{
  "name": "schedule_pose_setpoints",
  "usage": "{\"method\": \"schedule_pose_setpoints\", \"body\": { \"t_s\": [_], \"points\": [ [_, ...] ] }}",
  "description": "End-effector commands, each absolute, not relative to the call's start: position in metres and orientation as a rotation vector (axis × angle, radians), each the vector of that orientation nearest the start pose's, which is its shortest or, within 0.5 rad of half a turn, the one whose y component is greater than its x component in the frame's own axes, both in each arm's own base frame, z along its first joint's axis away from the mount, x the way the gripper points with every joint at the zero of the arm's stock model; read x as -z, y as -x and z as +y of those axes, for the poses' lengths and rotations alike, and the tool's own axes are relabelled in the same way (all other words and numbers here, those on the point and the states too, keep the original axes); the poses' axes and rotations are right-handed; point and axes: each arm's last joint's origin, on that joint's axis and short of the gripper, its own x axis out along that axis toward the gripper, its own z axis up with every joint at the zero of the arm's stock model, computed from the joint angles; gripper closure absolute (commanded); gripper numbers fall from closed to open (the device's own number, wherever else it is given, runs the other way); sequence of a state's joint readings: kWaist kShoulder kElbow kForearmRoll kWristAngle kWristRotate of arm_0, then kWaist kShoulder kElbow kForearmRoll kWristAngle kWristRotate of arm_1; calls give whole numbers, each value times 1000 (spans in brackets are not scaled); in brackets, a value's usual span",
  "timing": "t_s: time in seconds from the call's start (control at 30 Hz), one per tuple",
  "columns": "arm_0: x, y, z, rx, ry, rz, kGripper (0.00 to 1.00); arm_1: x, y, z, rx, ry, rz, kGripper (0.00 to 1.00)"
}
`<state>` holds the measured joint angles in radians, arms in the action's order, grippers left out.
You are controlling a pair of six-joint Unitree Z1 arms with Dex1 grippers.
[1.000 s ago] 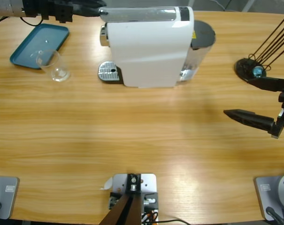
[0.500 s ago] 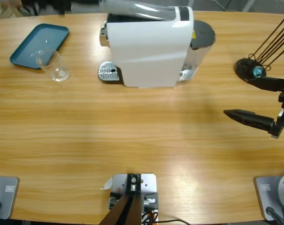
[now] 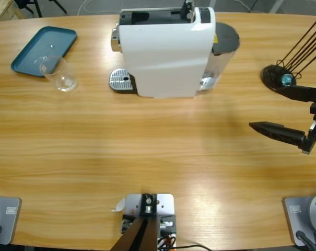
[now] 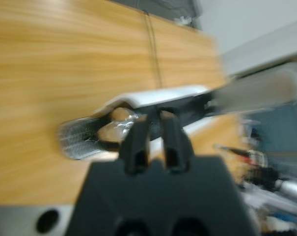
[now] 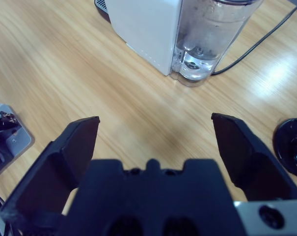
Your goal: Pour coffee
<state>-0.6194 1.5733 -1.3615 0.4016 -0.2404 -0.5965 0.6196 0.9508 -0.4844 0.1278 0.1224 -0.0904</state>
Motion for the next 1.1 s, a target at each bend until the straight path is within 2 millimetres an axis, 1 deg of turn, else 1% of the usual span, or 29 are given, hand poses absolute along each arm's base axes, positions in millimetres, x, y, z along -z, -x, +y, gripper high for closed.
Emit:
{"method": "schedule_pose_setpoints", "body": {
  "t_s": [0.03,0.1,0.13,0.2,0.27,0.37,0.43,0.53,0.63,0.67,0.73,0.83,0.93,1.0,1.1],
  "points": [
    [-424,-195,-164,367,-69,551,46,-264,-97,74,-689,266,662,0],
    [-414,-195,-161,333,-102,560,25,-265,-100,75,-666,261,678,0],
    [-406,-192,-158,314,-123,577,6,-267,-100,75,-651,254,682,0],
    [-393,-180,-146,308,-134,594,4,-270,-101,75,-632,233,690,0],
    [-386,-166,-133,318,-133,587,4,-276,-100,74,-626,223,703,0],
    [-376,-147,-116,343,-142,544,0,-286,-92,68,-630,214,679,0],
    [-367,-141,-111,352,-165,530,0,-294,-85,64,-636,203,646,0],
    [-350,-139,-108,359,-178,516,6,-310,-85,63,-640,214,605,0],
    [-333,-134,-106,404,-273,480,9,-311,-96,70,-618,238,633,2],
    [-329,-135,-105,385,-273,471,5,-309,-100,73,-612,247,654,1],
    [-327,-133,-102,362,-278,485,1,-303,-109,78,-606,261,700,3],
    [-323,-128,-100,398,-276,507,9,-297,-115,82,-601,277,739,23],
    [-314,-132,-106,430,-280,551,4,-298,-121,80,-571,266,739,18],
    [-311,-133,-110,458,-272,570,4,-298,-123,80,-559,265,746,18],
    [-307,-136,-113,454,-272,594,4,-298,-127,76,-523,251,757,18]
  ]
}}
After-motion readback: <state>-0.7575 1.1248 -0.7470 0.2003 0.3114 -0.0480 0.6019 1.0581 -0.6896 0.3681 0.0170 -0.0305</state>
